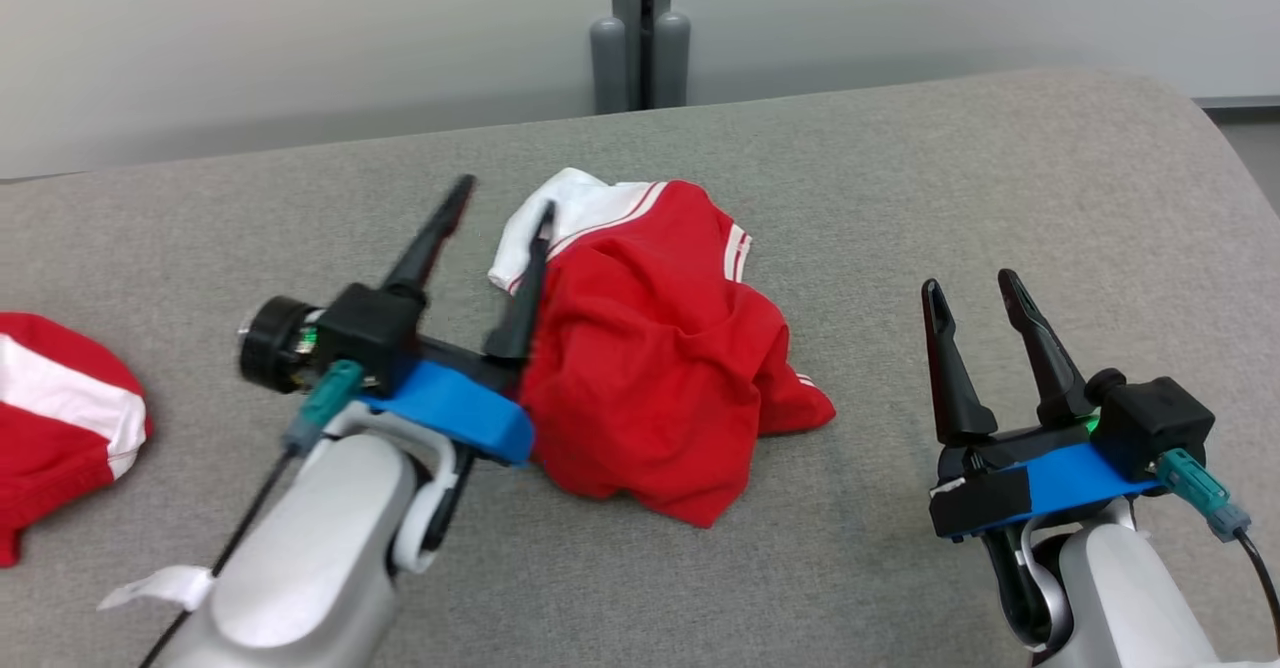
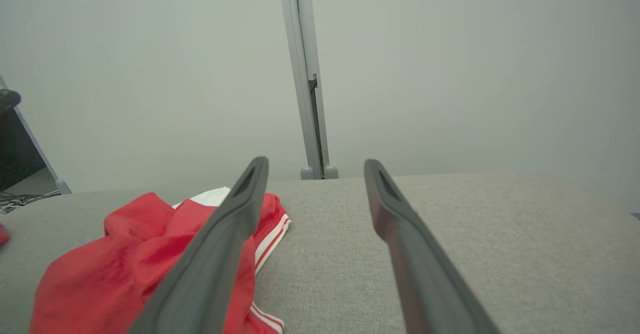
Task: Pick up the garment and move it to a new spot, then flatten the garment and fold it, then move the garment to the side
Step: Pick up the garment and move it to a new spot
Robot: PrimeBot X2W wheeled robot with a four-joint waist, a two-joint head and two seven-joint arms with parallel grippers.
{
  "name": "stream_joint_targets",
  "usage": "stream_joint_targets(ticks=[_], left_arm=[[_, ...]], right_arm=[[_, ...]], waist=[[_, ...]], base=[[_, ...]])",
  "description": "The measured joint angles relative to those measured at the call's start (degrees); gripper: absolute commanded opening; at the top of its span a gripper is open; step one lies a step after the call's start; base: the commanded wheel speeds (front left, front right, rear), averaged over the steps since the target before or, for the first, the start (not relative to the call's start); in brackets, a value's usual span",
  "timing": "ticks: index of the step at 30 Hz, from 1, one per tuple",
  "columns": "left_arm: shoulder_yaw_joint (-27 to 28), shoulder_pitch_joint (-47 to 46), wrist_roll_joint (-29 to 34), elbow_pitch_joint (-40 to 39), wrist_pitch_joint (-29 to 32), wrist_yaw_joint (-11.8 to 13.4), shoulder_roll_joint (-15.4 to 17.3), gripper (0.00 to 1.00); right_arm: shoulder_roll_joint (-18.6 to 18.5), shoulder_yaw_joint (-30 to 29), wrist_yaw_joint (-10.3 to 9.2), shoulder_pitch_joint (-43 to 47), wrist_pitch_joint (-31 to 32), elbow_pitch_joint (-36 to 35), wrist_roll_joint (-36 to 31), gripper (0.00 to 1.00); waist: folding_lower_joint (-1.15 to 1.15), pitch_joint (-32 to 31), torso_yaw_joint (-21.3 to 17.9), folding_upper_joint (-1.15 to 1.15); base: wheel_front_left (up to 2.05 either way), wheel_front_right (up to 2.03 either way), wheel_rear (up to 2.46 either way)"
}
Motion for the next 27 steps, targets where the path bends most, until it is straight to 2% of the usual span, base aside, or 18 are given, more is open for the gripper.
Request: stream_joint_targets(ticks=[8,15,22,27], left_arm=[[11.6,7.23,2.77,-5.8,-0.07,3.5,4.17,1.0],[20.41,15.21,4.52,-8.47,-0.08,3.68,5.71,1.0],[26.3,22.5,6.17,-9.92,-0.08,2.52,3.39,1.0],[27.78,26.28,8.67,-9.16,-0.08,1.16,1.35,1.0]], right_arm=[[0.01,-0.67,0.0,0.52,0.0,0.35,-0.83,1.0],[0.02,-1.47,0.0,1.15,0.0,1.09,-1.19,1.0],[0.01,-1.77,0.0,2.03,0.0,1.74,-1.57,1.0],[0.01,-1.89,0.0,2.58,0.0,2.35,-1.98,1.0]], waist=[[0.0,-0.61,2.88,0.0],[0.0,-2.0,4.57,0.0],[0.0,-3.89,5.5,0.0],[0.0,-5.05,5.93,0.0]], base=[[0.0,0.0,0.0],[0.0,0.0,0.0],[0.0,0.0,0.0],[0.0,0.0,0.0]])
